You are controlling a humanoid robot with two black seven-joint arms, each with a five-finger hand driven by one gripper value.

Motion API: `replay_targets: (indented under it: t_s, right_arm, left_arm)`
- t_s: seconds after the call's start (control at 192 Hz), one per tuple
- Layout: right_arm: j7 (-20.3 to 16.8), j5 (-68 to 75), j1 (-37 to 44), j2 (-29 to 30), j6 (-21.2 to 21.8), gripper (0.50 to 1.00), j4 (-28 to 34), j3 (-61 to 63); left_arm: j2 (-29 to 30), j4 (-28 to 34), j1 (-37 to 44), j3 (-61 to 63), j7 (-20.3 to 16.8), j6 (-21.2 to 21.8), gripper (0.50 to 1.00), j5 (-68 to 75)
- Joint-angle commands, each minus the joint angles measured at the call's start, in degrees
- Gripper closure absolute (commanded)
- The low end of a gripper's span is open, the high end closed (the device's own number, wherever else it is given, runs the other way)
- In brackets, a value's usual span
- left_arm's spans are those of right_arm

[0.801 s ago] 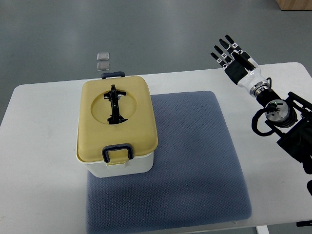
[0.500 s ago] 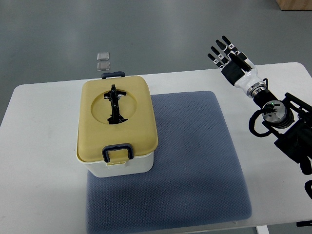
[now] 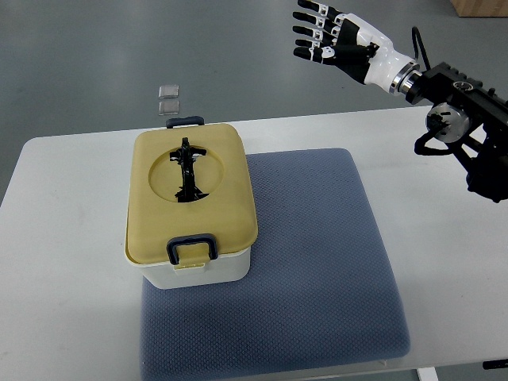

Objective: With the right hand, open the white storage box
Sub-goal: 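Move the right hand over the lid's black handle and lower it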

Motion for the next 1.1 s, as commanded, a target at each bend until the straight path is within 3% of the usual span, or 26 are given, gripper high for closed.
replay_targets:
  t_s: [0.0, 0.016, 0.021, 0.141, 0.245, 0.333, 0.442, 0.718, 1.093]
  right_arm:
    - [0.66, -7.51, 3.04, -3.54, 1.22, 0.572, 6.24, -3.67]
    - [0.66, -7.51, 3.04, -3.54, 1.22, 0.572, 6.24, -3.67]
    - [2.05, -10.38, 6.69, -6.67, 1.31, 0.574, 10.07, -9.32]
    - [4.44, -14.28, 18.67, -11.36, 0.87, 0.572, 16.17, -25.36]
    - [5.85, -17.8, 25.98, -11.45, 0.08, 0.572, 20.13, -33.73]
    - [8.66, -24.03, 29.23, -9.61, -3.6, 0.572, 22.76, -37.07]
    - [10.68, -32.73, 29.49, -5.21, -10.28, 0.574, 23.82, -37.42]
    - [10.5, -36.78, 28.27, 2.52, -19.69, 0.576, 20.4, -40.76]
    - [10.15, -42.49, 23.78, 5.6, -22.95, 0.579, 14.24, -41.28]
  left_arm:
    - [0.0, -0.07, 0.0, 0.08, 0.09, -0.05, 0.5, 0.01]
    - [0.0, -0.07, 0.0, 0.08, 0.09, -0.05, 0.5, 0.01]
    - [0.0, -0.07, 0.0, 0.08, 0.69, -0.4, 0.5, 0.01]
    - [0.0, -0.33, 0.0, -0.01, 4.3, -1.89, 0.5, 0.01]
    - [0.0, -0.77, 0.0, -0.01, 6.24, -3.39, 0.5, 0.01]
    - [0.0, -0.86, 0.0, -0.01, 6.41, -3.56, 0.5, 0.01]
    - [0.0, -0.77, 0.0, -0.01, 6.41, -3.56, 0.5, 0.01]
    - [0.0, -0.77, 0.62, -0.1, 6.41, -3.56, 0.5, 0.01]
    - [0.0, -0.77, 0.97, -0.1, 6.41, -3.56, 0.5, 0.01]
